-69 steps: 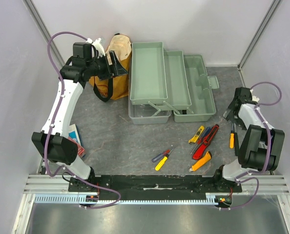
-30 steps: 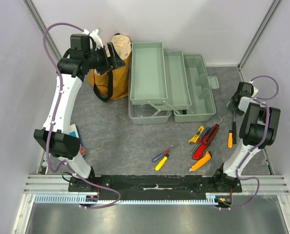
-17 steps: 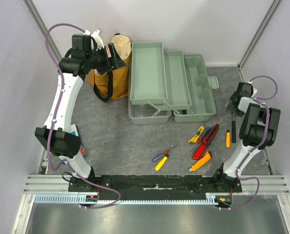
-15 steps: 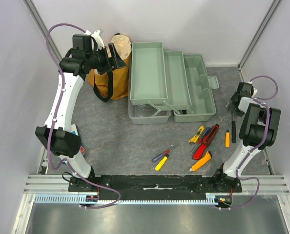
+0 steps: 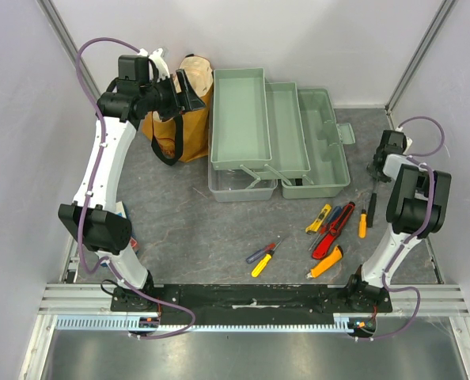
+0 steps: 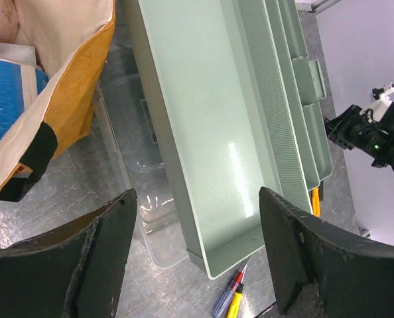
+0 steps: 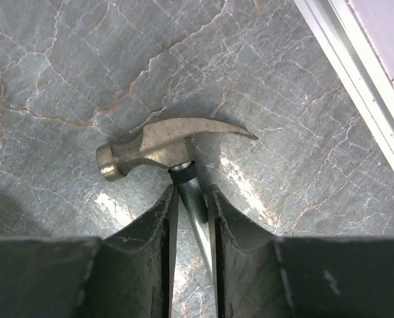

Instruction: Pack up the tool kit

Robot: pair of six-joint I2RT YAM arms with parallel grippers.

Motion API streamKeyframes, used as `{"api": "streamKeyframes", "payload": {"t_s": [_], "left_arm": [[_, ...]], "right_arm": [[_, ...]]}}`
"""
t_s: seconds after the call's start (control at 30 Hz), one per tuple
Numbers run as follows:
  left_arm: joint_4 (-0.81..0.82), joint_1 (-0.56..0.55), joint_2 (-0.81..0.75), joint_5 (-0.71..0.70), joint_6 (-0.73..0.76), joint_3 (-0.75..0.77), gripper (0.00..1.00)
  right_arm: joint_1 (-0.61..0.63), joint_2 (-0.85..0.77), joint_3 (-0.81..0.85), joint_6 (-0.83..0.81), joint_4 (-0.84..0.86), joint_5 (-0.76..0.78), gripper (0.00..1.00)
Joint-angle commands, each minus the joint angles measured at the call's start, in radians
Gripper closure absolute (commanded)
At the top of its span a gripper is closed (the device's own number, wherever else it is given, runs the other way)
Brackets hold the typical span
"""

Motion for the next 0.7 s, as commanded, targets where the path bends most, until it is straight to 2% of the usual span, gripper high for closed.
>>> {"api": "streamKeyframes", "payload": {"t_s": [0.0, 0.13, 0.67], "left_arm": [[0.001, 0.005, -0.014, 0.027, 0.022, 0.041, 0.21], [0.001, 0.005, -0.025, 0.025, 0.022, 0.04, 0.21], [0.021, 0.005, -0.082, 0.031, 0.016, -0.009, 0.21]], "right_arm": [[0.011, 0.097, -0.03, -0.045, -0.103, 0.045, 0.76], [0.013, 0.097, -0.022, -0.053, -0.111, 0.062, 0.99], [0.036, -0.095, 0.016, -0.001, -0.133, 0.054, 1.0]]}}
